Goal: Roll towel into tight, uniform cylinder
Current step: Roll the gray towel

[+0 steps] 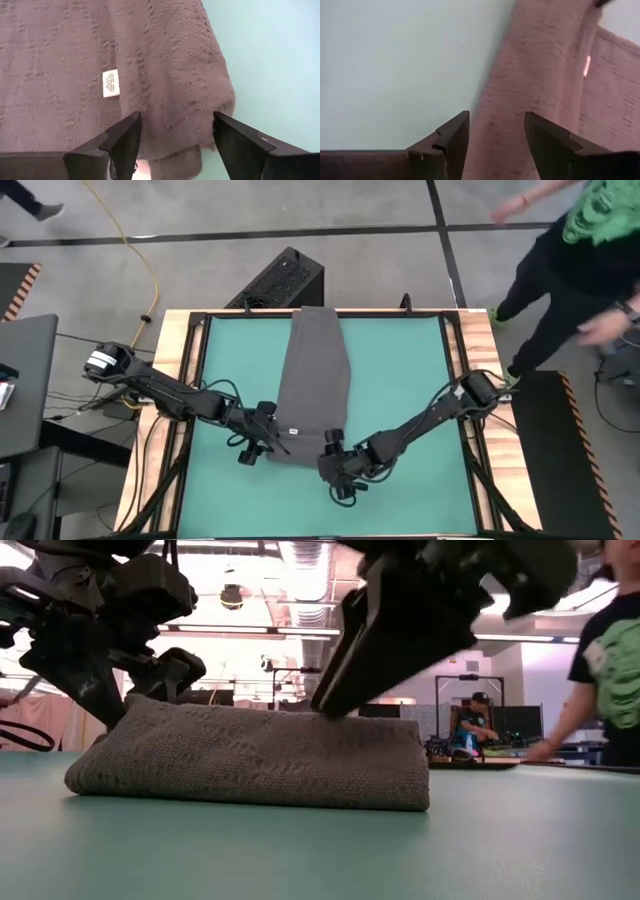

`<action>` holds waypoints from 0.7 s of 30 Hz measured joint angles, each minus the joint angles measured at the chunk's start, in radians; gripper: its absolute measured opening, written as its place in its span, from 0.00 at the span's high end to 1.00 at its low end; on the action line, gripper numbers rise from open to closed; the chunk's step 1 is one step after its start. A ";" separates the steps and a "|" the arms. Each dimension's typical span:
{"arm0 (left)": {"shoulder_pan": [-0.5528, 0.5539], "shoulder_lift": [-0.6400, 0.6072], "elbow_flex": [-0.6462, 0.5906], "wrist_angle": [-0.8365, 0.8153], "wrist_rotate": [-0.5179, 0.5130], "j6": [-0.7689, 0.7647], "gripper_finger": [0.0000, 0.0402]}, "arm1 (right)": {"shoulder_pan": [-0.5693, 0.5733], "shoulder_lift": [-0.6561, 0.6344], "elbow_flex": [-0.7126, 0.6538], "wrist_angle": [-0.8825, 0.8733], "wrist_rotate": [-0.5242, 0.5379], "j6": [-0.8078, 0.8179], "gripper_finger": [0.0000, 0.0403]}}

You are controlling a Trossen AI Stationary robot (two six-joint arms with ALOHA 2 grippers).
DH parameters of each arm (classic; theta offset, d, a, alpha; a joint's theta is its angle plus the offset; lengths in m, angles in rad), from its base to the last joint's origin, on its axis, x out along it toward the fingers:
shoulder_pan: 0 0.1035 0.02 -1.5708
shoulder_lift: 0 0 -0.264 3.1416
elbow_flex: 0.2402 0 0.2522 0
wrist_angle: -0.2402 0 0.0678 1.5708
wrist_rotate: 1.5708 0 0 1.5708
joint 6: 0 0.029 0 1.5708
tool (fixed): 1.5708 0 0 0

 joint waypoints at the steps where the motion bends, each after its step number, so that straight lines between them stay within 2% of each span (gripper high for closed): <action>1: 0.000 0.000 0.008 -0.006 0.006 -0.001 0.43 | -0.007 0.010 0.000 -0.003 0.000 0.001 0.47; 5: 0.001 0.000 0.035 -0.050 0.025 -0.017 0.43 | -0.034 0.028 0.000 -0.010 0.004 0.004 0.47; 10: -0.002 0.000 0.087 -0.194 0.058 -0.030 0.43 | -0.061 0.026 0.001 -0.025 0.004 0.038 0.47; 18: -0.025 0.000 0.195 -0.401 0.049 0.004 0.43 | -0.088 0.026 0.000 -0.070 0.005 0.085 0.47; 21: -0.046 0.000 0.225 -0.419 0.021 0.033 0.43 | -0.094 0.026 0.000 -0.072 0.004 0.093 0.47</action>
